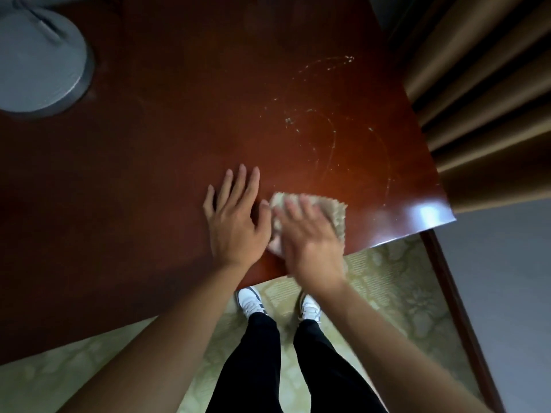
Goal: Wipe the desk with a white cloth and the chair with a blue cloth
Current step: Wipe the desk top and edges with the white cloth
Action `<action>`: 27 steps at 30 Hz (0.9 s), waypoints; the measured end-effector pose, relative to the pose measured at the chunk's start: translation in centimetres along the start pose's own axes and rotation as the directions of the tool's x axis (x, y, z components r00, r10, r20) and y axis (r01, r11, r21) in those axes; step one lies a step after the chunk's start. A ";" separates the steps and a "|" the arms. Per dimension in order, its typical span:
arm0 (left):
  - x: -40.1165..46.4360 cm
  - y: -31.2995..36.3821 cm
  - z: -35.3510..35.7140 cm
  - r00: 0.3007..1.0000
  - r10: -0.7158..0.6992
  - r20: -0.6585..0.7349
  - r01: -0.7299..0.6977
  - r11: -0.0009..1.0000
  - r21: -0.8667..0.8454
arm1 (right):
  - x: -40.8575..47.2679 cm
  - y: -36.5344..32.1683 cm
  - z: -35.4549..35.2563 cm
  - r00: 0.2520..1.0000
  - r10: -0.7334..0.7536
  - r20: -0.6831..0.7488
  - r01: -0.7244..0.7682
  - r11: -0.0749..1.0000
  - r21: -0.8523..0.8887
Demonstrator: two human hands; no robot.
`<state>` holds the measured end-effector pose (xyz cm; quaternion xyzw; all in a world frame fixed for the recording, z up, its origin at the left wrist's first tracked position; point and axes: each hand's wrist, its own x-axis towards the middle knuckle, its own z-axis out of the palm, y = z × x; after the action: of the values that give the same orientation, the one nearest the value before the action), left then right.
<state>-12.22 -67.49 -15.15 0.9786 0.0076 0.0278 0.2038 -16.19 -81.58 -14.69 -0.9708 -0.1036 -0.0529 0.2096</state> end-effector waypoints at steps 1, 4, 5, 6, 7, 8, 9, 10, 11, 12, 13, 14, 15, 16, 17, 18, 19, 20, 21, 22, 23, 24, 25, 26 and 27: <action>0.0 -0.1 -0.1 1.000 0.013 0.021 -0.014 0.999 0.033 | 1.4 0.9 -0.1 0.997 0.080 -0.015 -0.080 0.997 -0.020; 0.1 -0.3 -0.1 0.992 0.085 0.093 -0.095 0.989 0.112 | 4.7 1.0 0.3 0.955 0.296 -0.016 -0.296 0.954 -0.038; 0.0 -0.2 -0.1 0.990 0.098 0.100 -0.109 0.988 0.113 | 5.0 0.2 0.7 0.958 0.286 -0.003 -0.286 0.957 -0.051; 0.0 -0.2 -0.2 0.989 0.103 0.101 -0.113 0.988 0.101 | 4.7 -0.9 1.2 0.968 0.251 0.010 -0.250 0.967 -0.049; 0.0 -0.4 -0.2 0.989 0.107 0.099 -0.115 0.990 0.078 | 4.2 -1.9 1.6 0.976 0.216 0.021 -0.215 0.976 -0.028; -0.1 -0.6 -0.3 0.989 0.119 0.090 -0.124 0.991 0.052 | 3.3 -2.6 1.7 0.981 0.192 0.029 -0.192 0.981 0.007; -0.1 -0.9 -0.4 0.987 0.143 0.074 -0.146 0.989 0.037 | 2.5 -3.0 1.8 0.983 0.179 0.029 -0.180 0.983 0.038; 0.1 -1.3 -0.7 0.984 0.169 0.053 -0.171 0.985 0.036 | 1.8 -3.2 1.8 0.986 0.164 0.023 -0.165 0.985 0.055; 0.7 -1.9 -1.1 0.981 0.192 0.037 -0.193 0.980 0.040 | 1.3 -3.3 1.7 0.989 0.145 0.014 -0.145 0.988 0.051; 1.7 -2.4 -1.4 0.979 0.201 0.025 -0.202 0.978 0.053 | 1.0 -3.2 1.5 0.992 0.123 0.002 -0.123 0.992 0.035; 3.1 -3.0 -1.6 0.981 0.194 0.017 -0.195 0.978 0.077 | 1.1 -3.2 1.4 0.994 0.105 -0.007 -0.105 0.994 0.014; 4.5 -3.7 -1.9 0.985 0.174 0.015 -0.175 0.978 0.114 | 1.4 -3.4 1.4 0.996 0.091 -0.015 -0.091 0.996 0.005; 5.6 -4.2 -2.0 0.989 0.146 0.027 -0.148 0.978 0.149 | 2.0 -3.8 1.5 0.997 0.075 -0.014 -0.074 0.997 0.006; 6.4 -4.8 -2.0 0.992 0.113 0.048 -0.120 0.980 0.161 | 2.5 -4.6 1.9 0.999 0.051 -0.006 -0.051 0.999 0.013; 7.2 -5.3 -1.9 0.995 0.082 0.059 -0.091 0.983 0.157 | 3.3 -5.3 2.3 1.000 0.018 0.002 -0.018 1.000 0.023; 7.4 -5.7 -1.7 0.996 0.061 0.063 -0.069 0.986 0.150 | 4.1 -5.9 2.8 1.000 -0.007 0.010 0.007 1.000 0.029; 7.6 -5.7 -1.6 0.997 0.049 0.061 -0.057 0.989 0.136 | 5.0 -6.1 3.1 1.000 -0.012 0.009 0.012 0.999 0.031; 7.6 -5.8 -1.5 0.998 0.041 0.051 -0.046 0.992 0.114 | 5.7 -5.8 3.4 1.000 0.002 0.001 -0.002 1.000 0.028; 7.5 -5.8 -1.5 0.999 0.035 0.033 -0.037 0.995 0.090 | 6.2 -5.3 3.5 0.999 0.035 -0.021 -0.035 0.999 0.016; 7.4 -5.8 -1.6 0.999 0.038 0.008 -0.038 0.997 0.069 | 6.4 -4.7 3.4 0.994 0.096 -0.051 -0.096 0.995 -0.007; 7.2 -5.6 -1.5 0.999 0.043 -0.011 -0.042 0.998 0.046 | 6.4 -3.8 3.2 0.981 0.173 -0.083 -0.176 0.984 -0.029; 7.3 -5.6 -1.5 0.999 0.044 -0.025 -0.044 0.999 0.017 | 6.4 -3.0 3.0 0.964 0.241 -0.114 -0.246 0.968 -0.038; 7.4 -5.6 -1.5 0.999 0.040 -0.029 -0.041 0.999 -0.013 | 6.3 -2.4 2.9 0.950 0.282 -0.133 -0.289 0.957 -0.038; 7.4 -5.7 -1.5 0.999 0.032 -0.031 -0.033 0.999 -0.033 | 6.2 -2.2 2.9 0.945 0.298 -0.138 -0.306 0.951 -0.043; 7.4 -5.7 -1.6 0.999 0.031 -0.034 -0.032 0.999 -0.038 | 6.3 -2.3 2.9 0.946 0.293 -0.138 -0.302 0.952 -0.052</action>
<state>-4.92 -61.46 -15.60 0.9739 -0.0049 0.0475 0.2218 -10.42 -77.21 -15.54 -0.9768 0.0598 -0.0869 0.1862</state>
